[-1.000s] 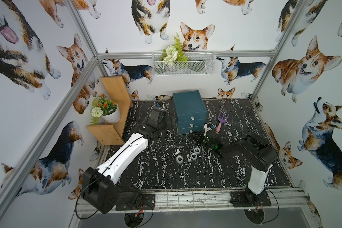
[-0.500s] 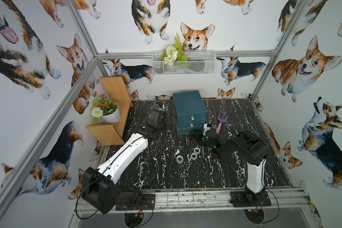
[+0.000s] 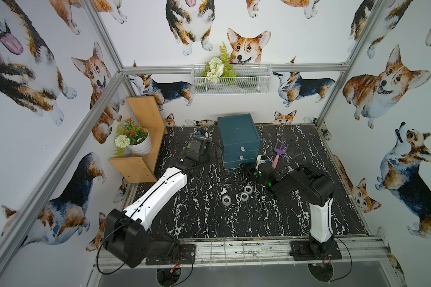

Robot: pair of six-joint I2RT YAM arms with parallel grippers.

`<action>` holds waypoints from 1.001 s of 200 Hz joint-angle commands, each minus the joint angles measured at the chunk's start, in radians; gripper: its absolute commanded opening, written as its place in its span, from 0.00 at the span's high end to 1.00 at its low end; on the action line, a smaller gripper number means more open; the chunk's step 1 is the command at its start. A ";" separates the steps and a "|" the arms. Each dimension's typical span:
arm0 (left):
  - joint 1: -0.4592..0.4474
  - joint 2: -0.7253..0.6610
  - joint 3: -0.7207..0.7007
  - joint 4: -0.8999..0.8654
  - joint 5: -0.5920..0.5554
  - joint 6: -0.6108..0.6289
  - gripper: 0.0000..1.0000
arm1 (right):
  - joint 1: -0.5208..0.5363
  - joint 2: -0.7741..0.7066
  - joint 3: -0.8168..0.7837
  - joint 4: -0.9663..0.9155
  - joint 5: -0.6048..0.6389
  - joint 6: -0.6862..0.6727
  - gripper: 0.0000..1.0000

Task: Place the transparent tape into the drawer according to color
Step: Open the drawer in the storage box.

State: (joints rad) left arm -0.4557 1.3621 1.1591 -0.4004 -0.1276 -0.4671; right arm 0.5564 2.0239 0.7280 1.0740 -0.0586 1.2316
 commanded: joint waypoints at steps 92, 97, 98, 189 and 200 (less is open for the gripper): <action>0.002 -0.005 -0.008 0.021 0.002 0.012 0.03 | 0.067 -0.138 -0.227 0.065 0.053 0.015 1.00; 0.002 -0.006 -0.009 0.021 0.002 0.012 0.03 | 0.074 -0.142 -0.239 0.066 0.058 0.018 1.00; 0.002 -0.006 -0.009 0.021 0.001 0.012 0.03 | 0.076 -0.144 -0.241 0.067 0.059 0.018 1.00; 0.002 -0.015 -0.015 0.021 -0.001 0.012 0.03 | 0.145 -0.199 -0.346 -0.002 0.088 0.021 0.98; 0.002 -0.014 -0.015 0.021 -0.001 0.012 0.03 | 0.153 -0.201 -0.358 0.002 0.094 0.022 0.96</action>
State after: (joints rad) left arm -0.4557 1.3510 1.1454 -0.3992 -0.1272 -0.4667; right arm 0.6960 1.8263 0.3897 1.1435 0.0322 1.2499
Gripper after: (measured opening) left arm 0.968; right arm 0.071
